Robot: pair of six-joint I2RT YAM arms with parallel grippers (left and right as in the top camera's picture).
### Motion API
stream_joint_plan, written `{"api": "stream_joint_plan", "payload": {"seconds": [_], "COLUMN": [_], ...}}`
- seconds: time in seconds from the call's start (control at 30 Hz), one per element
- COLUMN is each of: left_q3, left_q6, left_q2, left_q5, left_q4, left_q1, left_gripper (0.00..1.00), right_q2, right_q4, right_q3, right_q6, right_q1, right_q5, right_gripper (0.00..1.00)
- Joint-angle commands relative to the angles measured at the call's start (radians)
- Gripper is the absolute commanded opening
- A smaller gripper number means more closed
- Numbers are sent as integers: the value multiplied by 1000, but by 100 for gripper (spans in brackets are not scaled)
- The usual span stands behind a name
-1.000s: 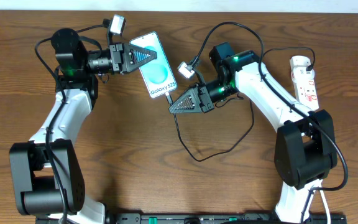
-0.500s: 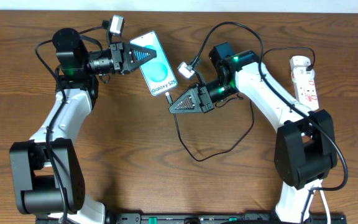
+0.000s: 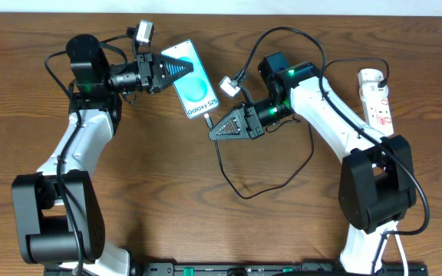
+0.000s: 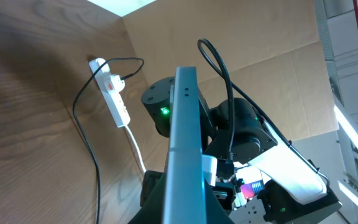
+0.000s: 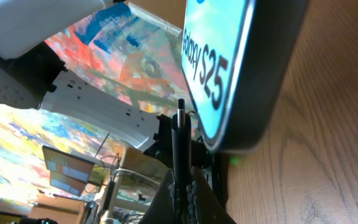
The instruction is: Plug charger to phone and switch on socket
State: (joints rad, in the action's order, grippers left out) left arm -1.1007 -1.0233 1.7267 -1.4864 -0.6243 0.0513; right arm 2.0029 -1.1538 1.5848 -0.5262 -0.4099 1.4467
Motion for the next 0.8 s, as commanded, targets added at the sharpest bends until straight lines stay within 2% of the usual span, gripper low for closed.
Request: {"api": "stream_joint_plan", "payload": {"seconds": [0.0, 0.1, 0.63, 0.77], "left_q3": [-9, -9, -9, -9], "left_q6": [-6, -6, -10, -9], "left_q2": [2, 2, 2, 2], "left_q5": [14, 33, 32, 32], "left_q4": [10, 54, 63, 63], "left_q1": [5, 5, 5, 5], "left_gripper": [7, 7, 7, 7], "right_q2": [2, 2, 2, 2], "right_q4": [3, 3, 3, 18], "right_q3": [17, 17, 17, 17], "right_q6": [6, 6, 12, 56], "right_q1": [2, 2, 3, 3], "right_q5": [18, 18, -4, -4], "right_gripper": [1, 1, 1, 1]}}
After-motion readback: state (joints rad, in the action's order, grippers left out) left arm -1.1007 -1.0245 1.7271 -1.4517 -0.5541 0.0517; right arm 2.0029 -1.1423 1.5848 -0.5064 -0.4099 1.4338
